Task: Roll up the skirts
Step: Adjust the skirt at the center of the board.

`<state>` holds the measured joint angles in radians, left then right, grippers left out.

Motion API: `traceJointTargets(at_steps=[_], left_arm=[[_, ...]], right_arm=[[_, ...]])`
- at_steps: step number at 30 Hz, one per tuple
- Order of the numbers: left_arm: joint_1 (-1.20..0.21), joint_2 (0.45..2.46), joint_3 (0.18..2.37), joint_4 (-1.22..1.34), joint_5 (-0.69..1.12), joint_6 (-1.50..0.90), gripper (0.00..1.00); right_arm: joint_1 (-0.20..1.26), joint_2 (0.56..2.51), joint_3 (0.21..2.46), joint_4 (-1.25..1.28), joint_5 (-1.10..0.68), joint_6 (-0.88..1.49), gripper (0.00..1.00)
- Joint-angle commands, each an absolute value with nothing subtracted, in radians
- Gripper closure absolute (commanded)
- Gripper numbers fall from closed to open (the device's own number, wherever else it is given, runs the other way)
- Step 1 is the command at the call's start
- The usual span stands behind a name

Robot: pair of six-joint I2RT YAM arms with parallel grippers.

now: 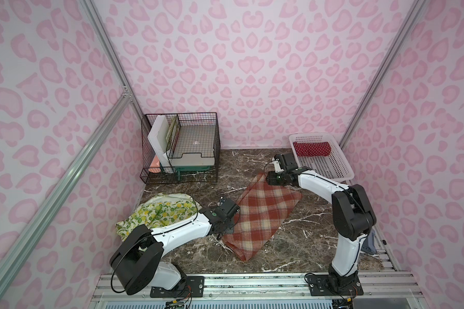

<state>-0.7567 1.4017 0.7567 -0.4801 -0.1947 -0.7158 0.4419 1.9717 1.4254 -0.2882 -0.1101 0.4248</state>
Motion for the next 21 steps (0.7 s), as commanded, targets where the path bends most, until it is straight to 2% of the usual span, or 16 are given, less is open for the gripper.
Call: traceJointTargets(at_steps=[1,3,5,8,12,14,19,20,21], left_arm=[[-0.756,1.38,0.734,-0.501,-0.206,-0.736,0.54],[-0.756,1.373,0.719,-0.495,-0.197,-0.742,0.55],[-0.756,1.371,0.703,-0.49,-0.197,-0.75,0.56],[-0.756,1.374,0.689,-0.484,-0.19,-0.758,0.57],[-0.755,1.363,0.677,-0.484,-0.179,-0.768,0.58],[-0.755,1.352,0.666,-0.482,-0.178,-0.77,0.58],[-0.756,1.354,0.666,-0.485,-0.184,-0.77,0.58],[-0.755,1.356,0.667,-0.484,-0.18,-0.77,0.58],[-0.755,1.359,0.667,-0.482,-0.177,-0.769,0.58]], right_arm=[[0.439,2.036,1.494,-0.281,-0.065,0.436,0.5],[0.436,2.066,1.518,-0.27,-0.075,0.431,0.52],[0.434,2.091,1.531,-0.254,-0.078,0.429,0.58],[0.434,2.148,1.576,-0.281,-0.076,0.433,0.73],[0.436,2.133,1.542,-0.226,-0.077,0.44,0.94],[0.436,2.124,1.535,-0.213,-0.084,0.435,1.0],[0.437,2.101,1.515,-0.198,-0.094,0.445,1.0],[0.438,2.098,1.519,-0.204,-0.097,0.448,0.95],[0.442,2.095,1.522,-0.205,-0.09,0.445,0.74]])
